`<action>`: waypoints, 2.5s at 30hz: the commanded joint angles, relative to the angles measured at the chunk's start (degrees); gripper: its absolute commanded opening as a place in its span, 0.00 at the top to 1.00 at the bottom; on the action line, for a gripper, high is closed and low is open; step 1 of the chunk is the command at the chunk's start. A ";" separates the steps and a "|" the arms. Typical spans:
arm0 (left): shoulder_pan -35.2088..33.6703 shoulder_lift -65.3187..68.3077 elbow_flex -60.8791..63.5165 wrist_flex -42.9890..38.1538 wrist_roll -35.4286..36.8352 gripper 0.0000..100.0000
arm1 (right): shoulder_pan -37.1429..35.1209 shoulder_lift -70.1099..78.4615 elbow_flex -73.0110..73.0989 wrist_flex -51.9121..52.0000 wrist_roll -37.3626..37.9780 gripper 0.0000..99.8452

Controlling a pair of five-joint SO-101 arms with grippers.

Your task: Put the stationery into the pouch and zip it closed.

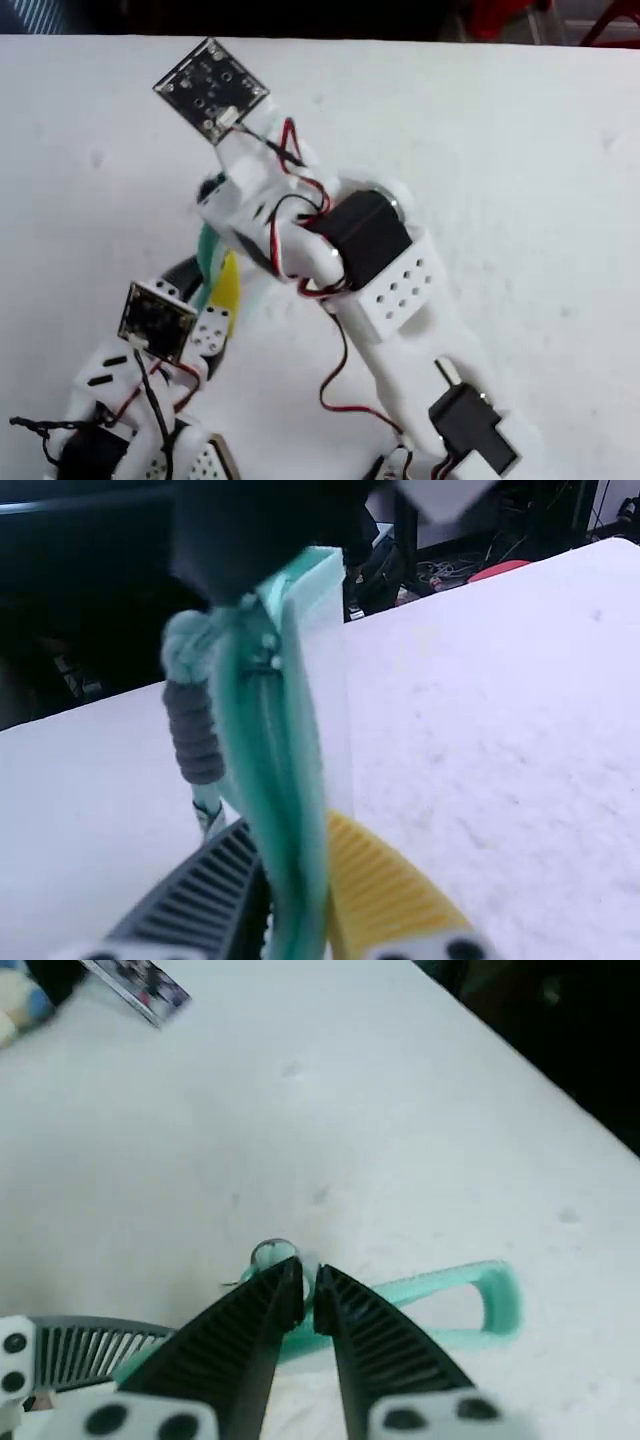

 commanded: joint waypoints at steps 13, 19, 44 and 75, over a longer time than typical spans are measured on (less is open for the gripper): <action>0.13 0.31 -0.70 -1.32 -0.62 0.95 | 3.65 0.40 1.14 0.13 2.46 0.98; 0.04 0.31 -1.49 -1.32 1.41 0.78 | -0.57 -2.15 1.23 2.24 2.29 0.98; -1.71 0.31 -1.23 -4.92 1.14 0.98 | -5.58 -4.79 0.97 8.66 -13.27 0.82; -1.63 0.31 -1.58 -4.48 0.70 0.98 | -14.20 -8.31 0.09 5.93 -9.23 0.81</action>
